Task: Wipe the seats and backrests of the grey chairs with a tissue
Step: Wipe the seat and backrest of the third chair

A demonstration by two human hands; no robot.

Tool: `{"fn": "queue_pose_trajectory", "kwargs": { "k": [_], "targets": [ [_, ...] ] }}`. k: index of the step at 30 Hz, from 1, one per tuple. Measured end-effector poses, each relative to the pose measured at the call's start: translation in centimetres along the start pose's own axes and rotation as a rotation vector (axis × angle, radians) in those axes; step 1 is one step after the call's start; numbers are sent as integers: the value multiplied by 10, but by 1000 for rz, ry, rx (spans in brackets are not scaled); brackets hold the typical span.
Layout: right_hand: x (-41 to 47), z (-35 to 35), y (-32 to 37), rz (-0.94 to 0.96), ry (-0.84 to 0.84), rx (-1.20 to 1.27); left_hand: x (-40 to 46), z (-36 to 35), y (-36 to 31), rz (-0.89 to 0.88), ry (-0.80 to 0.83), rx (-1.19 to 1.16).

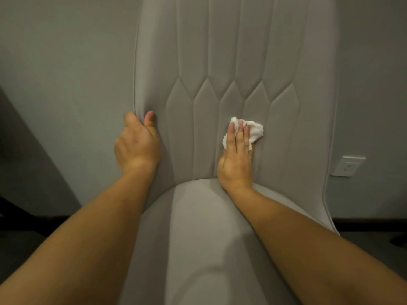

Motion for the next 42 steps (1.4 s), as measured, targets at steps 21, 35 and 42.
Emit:
{"fn": "queue_pose_trajectory", "kwargs": {
  "k": [21, 35, 42],
  "targets": [
    [-85, -53, 115, -353, 349, 385, -1, -1, -1, 9, -12, -9],
    [-70, -18, 41, 871, 912, -213, 0, 0, -1, 2, -2, 32],
    [-57, -5, -1, 570, 1093, -154, 0, 0, -1, 6, 1, 37]
  ]
}}
Point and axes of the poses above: each hand's wrist, its own x-axis towards the middle knuckle, its own z-axis out of the back of the hand, y = z × x, the point moved 10 cm from there along x, towards the middle knuckle, and after that the axes turned 15 degrees about -y, right-handed, at the moved point
